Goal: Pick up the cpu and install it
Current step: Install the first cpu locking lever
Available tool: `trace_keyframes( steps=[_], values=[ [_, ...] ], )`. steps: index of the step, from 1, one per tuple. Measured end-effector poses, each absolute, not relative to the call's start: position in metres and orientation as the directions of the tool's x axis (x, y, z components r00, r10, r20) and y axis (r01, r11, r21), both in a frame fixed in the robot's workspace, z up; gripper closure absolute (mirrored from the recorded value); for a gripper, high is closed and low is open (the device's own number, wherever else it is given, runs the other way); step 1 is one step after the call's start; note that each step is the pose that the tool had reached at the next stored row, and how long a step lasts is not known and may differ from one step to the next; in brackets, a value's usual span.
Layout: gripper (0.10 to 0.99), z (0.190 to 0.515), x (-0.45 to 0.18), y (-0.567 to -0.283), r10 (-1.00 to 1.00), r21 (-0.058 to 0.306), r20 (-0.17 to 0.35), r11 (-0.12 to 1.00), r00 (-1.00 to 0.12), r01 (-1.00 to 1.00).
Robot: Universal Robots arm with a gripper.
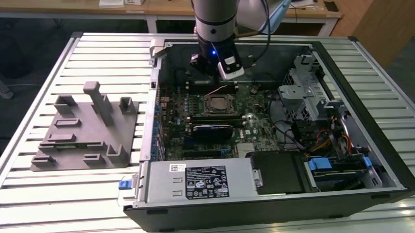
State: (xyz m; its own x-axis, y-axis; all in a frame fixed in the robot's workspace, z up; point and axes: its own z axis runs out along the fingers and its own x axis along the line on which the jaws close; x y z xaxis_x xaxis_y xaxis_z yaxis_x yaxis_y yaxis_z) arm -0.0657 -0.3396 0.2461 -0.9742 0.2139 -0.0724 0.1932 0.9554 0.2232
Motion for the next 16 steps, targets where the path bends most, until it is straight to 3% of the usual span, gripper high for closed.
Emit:
trace_keyframes(
  steps=[16],
  values=[
    [0.980,0.2394,-0.0641,-0.3395,0.294,0.224,-0.124,0.939,-0.948,0.262]
  ],
)
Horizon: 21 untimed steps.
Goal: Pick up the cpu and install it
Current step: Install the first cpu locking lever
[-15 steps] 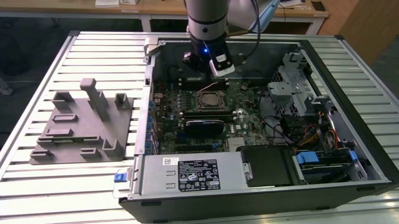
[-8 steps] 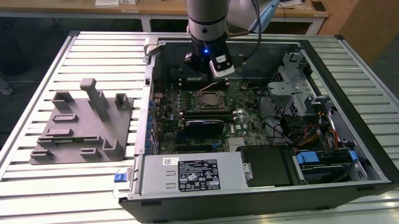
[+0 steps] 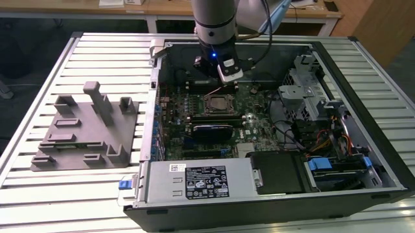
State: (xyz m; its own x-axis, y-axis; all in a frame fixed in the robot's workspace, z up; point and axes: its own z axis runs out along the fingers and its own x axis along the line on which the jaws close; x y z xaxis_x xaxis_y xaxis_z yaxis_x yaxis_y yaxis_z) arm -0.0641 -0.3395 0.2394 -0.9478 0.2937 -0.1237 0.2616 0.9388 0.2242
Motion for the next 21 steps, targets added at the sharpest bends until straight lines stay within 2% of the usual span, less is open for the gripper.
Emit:
trace_keyframes(
  steps=[10,21],
  values=[
    [0.980,0.230,-0.064,-0.340,0.309,0.231,-0.152,0.935,-0.939,0.270],
    [0.980,0.221,-0.066,-0.335,0.309,0.231,-0.155,0.935,-0.938,0.270]
  ],
)
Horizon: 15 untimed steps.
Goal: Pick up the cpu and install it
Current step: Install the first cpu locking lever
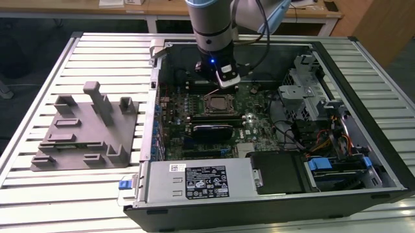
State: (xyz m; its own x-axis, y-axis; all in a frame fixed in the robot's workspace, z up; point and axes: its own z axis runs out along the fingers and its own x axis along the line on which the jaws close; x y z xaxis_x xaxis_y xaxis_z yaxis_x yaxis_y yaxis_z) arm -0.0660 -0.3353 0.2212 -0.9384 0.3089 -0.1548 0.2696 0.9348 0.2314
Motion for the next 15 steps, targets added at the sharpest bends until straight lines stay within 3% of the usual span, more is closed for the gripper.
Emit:
trace_keyframes(
  steps=[15],
  values=[
    [0.980,0.2112,-0.0660,-0.3287,0.331,0.211,-0.162,0.932,-0.930,0.295]
  ],
)
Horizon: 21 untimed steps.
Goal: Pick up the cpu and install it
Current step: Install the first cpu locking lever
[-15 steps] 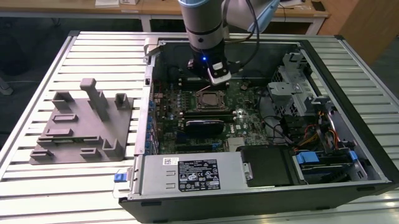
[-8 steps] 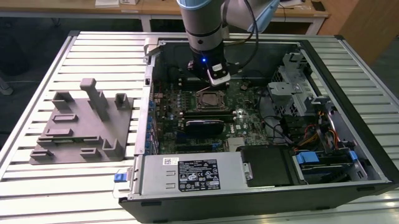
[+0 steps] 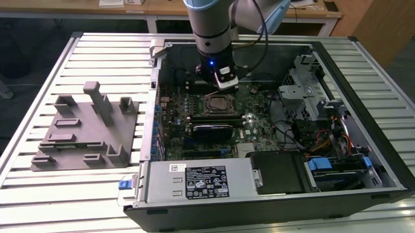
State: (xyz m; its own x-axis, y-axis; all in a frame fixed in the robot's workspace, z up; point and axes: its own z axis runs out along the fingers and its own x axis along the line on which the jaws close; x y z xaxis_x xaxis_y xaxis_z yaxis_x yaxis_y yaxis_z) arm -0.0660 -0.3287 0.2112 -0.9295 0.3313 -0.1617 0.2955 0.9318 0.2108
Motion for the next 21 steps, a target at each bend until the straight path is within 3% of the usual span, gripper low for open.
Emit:
trace_keyframes(
  steps=[21],
  values=[
    [0.980,0.2075,-0.0660,-0.3210,0.294,0.208,-0.164,0.943,-0.942,0.258]
  ],
)
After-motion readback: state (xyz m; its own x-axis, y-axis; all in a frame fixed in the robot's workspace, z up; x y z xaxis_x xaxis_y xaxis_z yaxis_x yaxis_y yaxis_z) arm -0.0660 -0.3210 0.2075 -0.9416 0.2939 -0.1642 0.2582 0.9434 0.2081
